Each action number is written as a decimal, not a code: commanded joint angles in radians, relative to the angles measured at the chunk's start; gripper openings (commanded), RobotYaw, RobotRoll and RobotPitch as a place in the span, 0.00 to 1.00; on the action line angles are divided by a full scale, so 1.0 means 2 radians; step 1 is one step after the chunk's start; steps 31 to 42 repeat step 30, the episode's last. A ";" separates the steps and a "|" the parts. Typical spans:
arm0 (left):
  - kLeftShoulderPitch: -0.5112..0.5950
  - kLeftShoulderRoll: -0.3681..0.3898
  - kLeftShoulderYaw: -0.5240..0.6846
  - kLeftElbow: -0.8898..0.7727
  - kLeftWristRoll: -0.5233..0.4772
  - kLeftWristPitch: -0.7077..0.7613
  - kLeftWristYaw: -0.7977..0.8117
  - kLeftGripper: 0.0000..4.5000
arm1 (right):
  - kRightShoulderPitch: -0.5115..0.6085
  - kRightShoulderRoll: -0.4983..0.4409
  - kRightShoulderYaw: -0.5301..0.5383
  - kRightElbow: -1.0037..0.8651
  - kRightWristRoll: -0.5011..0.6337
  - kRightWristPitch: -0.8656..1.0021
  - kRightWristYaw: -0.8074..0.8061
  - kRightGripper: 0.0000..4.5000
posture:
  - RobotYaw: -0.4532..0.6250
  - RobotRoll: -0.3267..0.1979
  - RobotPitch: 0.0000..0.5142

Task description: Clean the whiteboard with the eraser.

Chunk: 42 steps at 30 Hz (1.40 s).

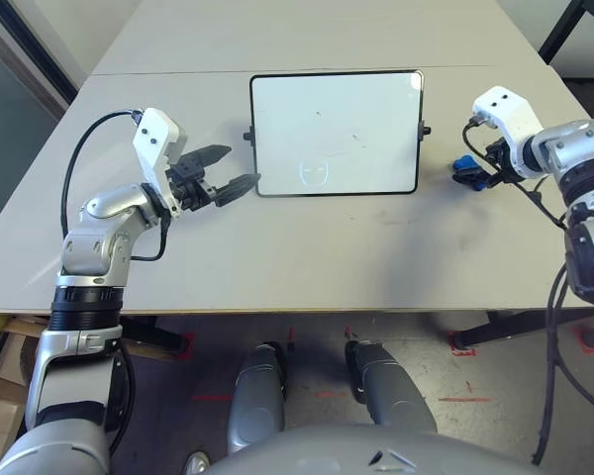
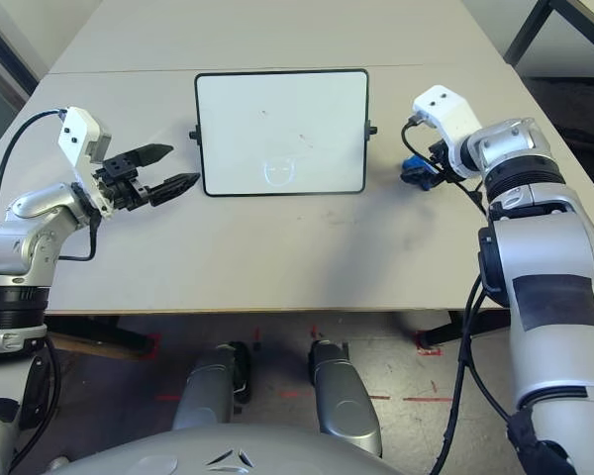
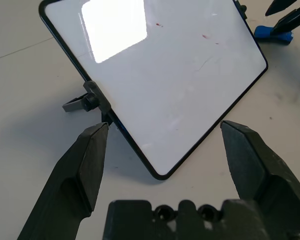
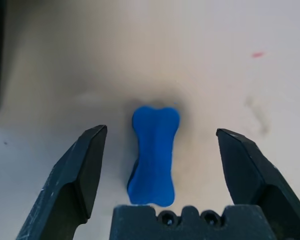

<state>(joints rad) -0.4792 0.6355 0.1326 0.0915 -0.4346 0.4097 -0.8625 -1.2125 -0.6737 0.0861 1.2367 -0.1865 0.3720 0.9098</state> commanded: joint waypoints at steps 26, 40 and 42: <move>-0.004 -0.023 0.170 0.125 0.059 -0.113 0.304 1.00 | 0.209 0.044 -0.238 -0.092 0.211 -0.301 -0.192 0.99 | 0.39 0.62 0.35; -0.018 -0.017 0.163 0.144 0.058 -0.118 0.292 1.00 | 0.204 0.045 -0.239 -0.100 0.217 -0.309 -0.199 0.99 | 0.38 0.62 0.34; -0.018 -0.017 0.163 0.144 0.058 -0.118 0.292 1.00 | 0.204 0.045 -0.239 -0.100 0.217 -0.309 -0.199 0.99 | 0.38 0.62 0.34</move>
